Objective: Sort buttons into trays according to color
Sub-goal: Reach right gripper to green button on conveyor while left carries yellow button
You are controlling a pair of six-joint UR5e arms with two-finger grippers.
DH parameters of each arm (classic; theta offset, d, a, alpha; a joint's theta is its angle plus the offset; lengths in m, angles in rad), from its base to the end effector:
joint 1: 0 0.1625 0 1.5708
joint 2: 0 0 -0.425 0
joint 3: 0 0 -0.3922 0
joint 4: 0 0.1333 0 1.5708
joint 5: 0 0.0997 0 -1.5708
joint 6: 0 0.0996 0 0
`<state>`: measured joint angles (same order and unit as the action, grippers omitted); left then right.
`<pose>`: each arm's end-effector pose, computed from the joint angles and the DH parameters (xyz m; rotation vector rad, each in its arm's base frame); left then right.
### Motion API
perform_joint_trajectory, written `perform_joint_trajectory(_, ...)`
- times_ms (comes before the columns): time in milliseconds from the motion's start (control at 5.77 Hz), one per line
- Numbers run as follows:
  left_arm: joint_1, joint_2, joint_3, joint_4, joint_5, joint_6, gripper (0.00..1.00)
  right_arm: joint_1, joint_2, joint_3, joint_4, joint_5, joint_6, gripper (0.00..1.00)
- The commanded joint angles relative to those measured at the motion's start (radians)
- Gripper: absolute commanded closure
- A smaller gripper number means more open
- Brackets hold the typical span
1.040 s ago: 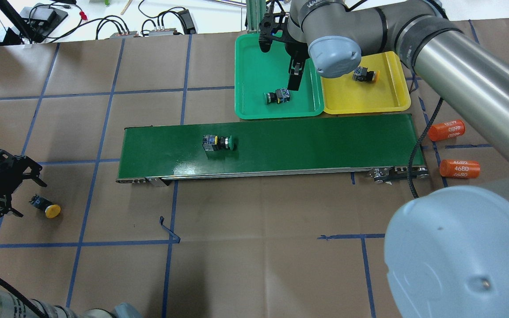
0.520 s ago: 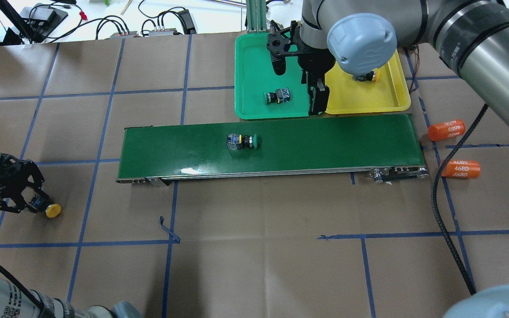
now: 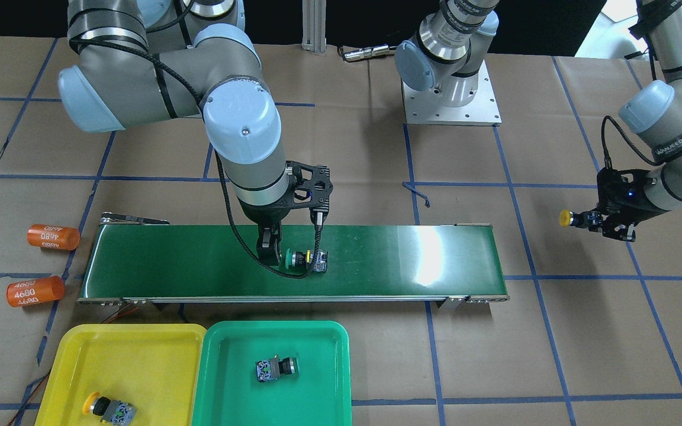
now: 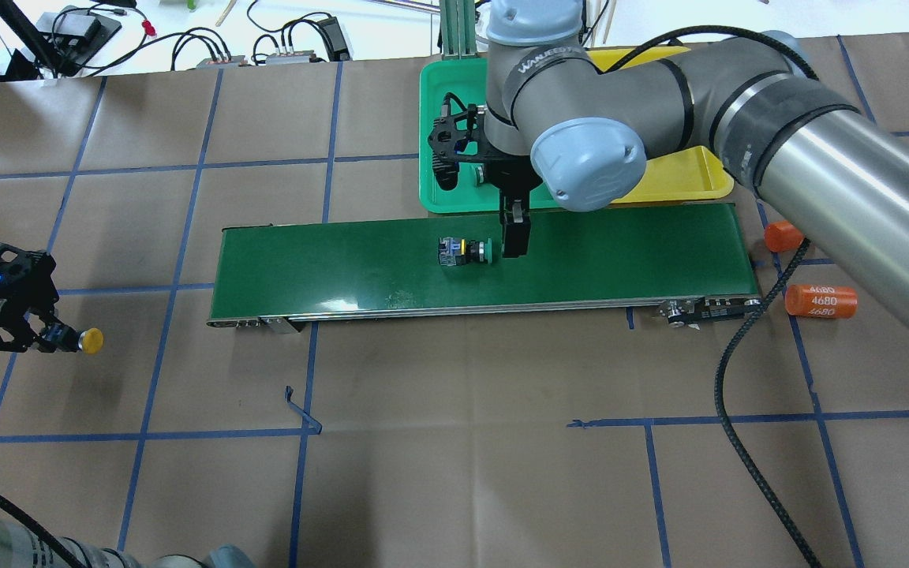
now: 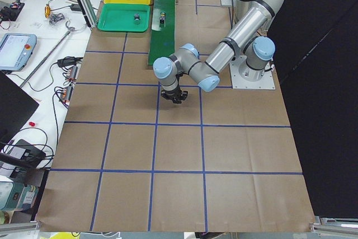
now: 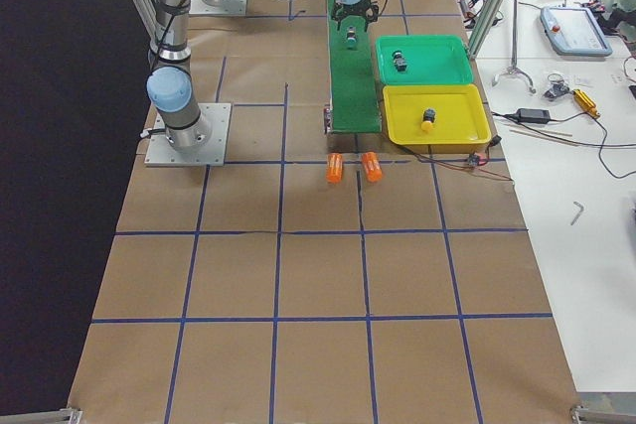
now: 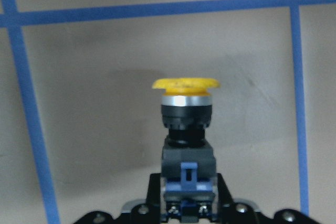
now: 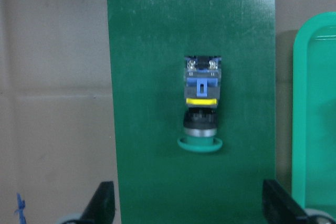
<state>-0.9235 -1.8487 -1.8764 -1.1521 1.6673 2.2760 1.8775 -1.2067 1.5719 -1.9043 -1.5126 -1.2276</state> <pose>0.2185 -0.4942 0.2410 -2.1781 -2.0391 -0.1701 0.3180 -0.5435 0.3170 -2.1336 2.2149 0.0039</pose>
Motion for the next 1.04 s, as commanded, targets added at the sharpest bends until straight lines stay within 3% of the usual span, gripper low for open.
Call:
perform_joint_trajectory(0, -0.184, 0.042, 0.072, -0.07, -0.05, -0.334, 1.0, 0.011, 0.015, 0.131, -0.21, -0.003, 0.036, 0.0)
perform_joint_trajectory(173, -0.301, 0.034, 0.138, -0.137, -0.079, -0.518, 1.0, 0.0, 0.013, 0.179, -0.316, -0.011, -0.046, 0.0)
perform_joint_trajectory(520, -0.495, -0.013, 0.146, -0.137, -0.092, -0.743, 0.97, -0.026, 0.013, 0.186, -0.323, -0.021, -0.072, 0.0)
perform_joint_trajectory(693, -0.529, -0.047, 0.146, -0.135, -0.109, -0.754, 0.9, -0.065, 0.007, 0.2, -0.308, -0.023, -0.073, 0.08)
perform_joint_trajectory(867, -0.535, -0.052, 0.142, -0.135, -0.109, -0.76, 0.86, -0.11, 0.003, 0.215, -0.306, -0.067, -0.091, 0.32)
